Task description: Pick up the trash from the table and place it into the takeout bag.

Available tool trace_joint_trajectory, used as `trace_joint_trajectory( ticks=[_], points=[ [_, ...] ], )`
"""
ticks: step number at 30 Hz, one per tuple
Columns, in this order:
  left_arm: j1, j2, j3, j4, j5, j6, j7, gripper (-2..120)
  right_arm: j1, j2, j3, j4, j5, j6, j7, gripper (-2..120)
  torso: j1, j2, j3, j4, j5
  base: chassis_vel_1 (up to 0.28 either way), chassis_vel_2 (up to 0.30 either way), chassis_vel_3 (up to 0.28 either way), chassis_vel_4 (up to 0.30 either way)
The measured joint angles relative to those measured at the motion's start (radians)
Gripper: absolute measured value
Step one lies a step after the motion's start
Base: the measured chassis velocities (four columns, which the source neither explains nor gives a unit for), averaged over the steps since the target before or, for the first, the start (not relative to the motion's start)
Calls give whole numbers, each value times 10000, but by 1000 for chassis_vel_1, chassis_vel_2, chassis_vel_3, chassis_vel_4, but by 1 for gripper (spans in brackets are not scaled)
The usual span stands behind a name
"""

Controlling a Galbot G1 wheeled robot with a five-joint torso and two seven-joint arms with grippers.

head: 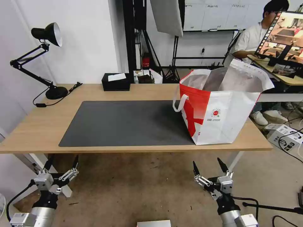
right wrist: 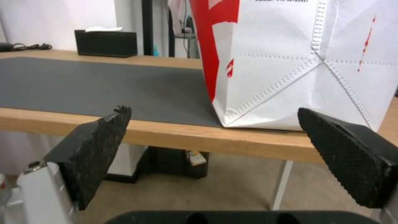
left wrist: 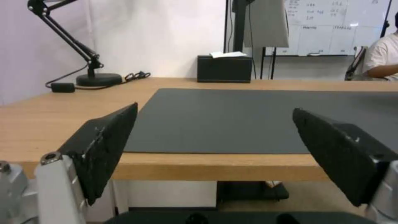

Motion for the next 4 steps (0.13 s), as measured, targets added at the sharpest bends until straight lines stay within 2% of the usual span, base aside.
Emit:
trace_joint_trajectory(
  ticks=[4],
  points=[
    [-1, 1, 0, -1, -2, 0, 1, 100, 0, 0, 0, 0, 0, 0, 0, 100, 1, 0, 0, 0, 0, 0, 0, 0, 0]
  ],
)
